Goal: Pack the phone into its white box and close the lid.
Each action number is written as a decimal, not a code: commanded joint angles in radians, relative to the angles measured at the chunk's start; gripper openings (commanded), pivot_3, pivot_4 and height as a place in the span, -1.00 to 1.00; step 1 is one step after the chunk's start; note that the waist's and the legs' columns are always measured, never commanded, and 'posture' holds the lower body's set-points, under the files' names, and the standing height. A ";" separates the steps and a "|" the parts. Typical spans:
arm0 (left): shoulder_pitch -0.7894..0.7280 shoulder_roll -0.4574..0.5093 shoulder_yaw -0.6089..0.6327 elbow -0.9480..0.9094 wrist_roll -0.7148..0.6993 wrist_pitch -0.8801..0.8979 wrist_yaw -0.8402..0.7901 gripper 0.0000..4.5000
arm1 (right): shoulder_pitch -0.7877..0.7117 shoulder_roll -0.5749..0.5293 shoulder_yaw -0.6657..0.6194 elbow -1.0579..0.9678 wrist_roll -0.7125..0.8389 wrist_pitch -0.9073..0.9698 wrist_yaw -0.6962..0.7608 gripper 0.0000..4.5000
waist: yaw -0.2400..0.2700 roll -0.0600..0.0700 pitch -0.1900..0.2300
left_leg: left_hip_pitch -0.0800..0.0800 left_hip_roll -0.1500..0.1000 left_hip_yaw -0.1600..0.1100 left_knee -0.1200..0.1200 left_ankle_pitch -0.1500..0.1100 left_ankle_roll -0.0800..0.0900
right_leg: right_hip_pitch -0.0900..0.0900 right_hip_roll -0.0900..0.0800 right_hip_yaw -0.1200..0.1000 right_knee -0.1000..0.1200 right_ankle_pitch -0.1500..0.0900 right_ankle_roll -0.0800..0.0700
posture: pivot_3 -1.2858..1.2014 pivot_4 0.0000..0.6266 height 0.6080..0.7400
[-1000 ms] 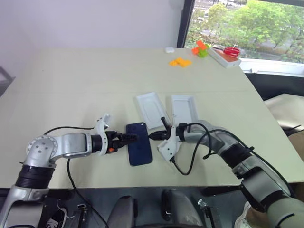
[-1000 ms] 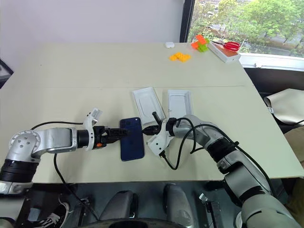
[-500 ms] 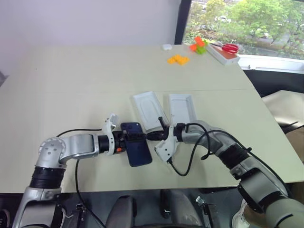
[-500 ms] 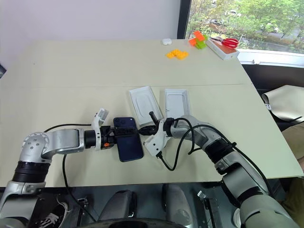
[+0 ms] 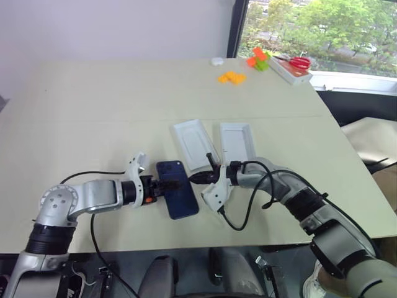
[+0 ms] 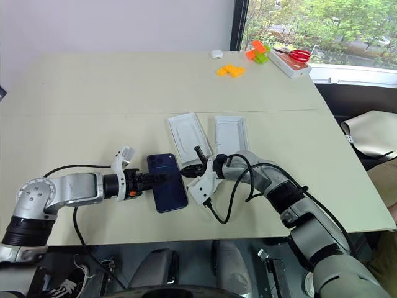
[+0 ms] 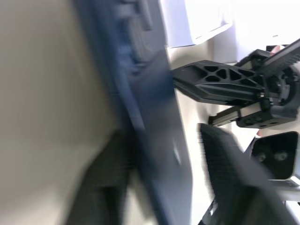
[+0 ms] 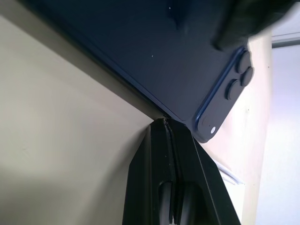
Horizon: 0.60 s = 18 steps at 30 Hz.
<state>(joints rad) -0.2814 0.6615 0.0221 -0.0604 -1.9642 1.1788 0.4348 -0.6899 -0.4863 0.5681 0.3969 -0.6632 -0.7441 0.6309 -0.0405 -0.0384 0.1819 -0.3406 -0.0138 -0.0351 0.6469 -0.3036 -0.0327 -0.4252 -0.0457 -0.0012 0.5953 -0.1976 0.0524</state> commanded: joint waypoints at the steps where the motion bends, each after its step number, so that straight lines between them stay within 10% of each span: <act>1: 0.008 -0.009 0.036 -0.026 -0.008 -0.014 -0.022 -0.93 | 0.026 0.008 0.032 -0.002 -0.009 0.003 0.006 -1.00 | 0.003 -0.001 -0.001 | 0.000 0.000 0.000 0.000 0.000 0.000 | 0.000 0.000 0.000 0.000 0.000 0.000 | 0.03 -0.52 1.00; 13: 0.056 0.083 0.139 0.013 -0.008 0.051 -0.230 -0.98 | 0.063 -0.007 -0.014 -0.053 0.144 0.073 0.108 -1.00 | 0.003 0.000 0.002 | -0.001 0.000 0.000 0.000 0.000 0.000 | -0.001 0.000 0.000 0.000 -0.001 0.000 | 0.03 -0.52 1.00; 16: 0.049 0.098 0.227 0.103 -0.008 0.096 -0.369 -0.98 | 0.141 0.009 -0.090 -0.221 0.493 0.323 0.296 -1.00 | 0.006 0.001 0.004 | -0.003 -0.001 0.000 0.000 -0.001 0.001 | -0.003 0.000 0.000 0.000 0.000 0.000 | 0.03 -0.52 1.00; 18: 0.053 0.115 0.238 0.126 -0.008 0.108 -0.397 -1.00 | 0.163 0.014 -0.116 -0.297 0.598 0.438 0.360 -0.60 | 0.008 0.002 0.005 | -0.011 -0.001 -0.001 0.001 -0.001 0.002 | -0.009 0.000 -0.001 0.001 0.000 0.000 | 0.03 -0.52 1.00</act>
<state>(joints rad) -0.2189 0.7618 0.2213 0.0700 -1.9528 1.2750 0.0897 -0.5194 -0.4790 0.4957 0.1876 -0.1862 -0.3994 0.9334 -0.0325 -0.0368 0.1867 -0.3555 -0.0148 -0.0363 0.6497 -0.3044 -0.0310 -0.4381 -0.0467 -0.0023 0.5966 -0.1972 0.0527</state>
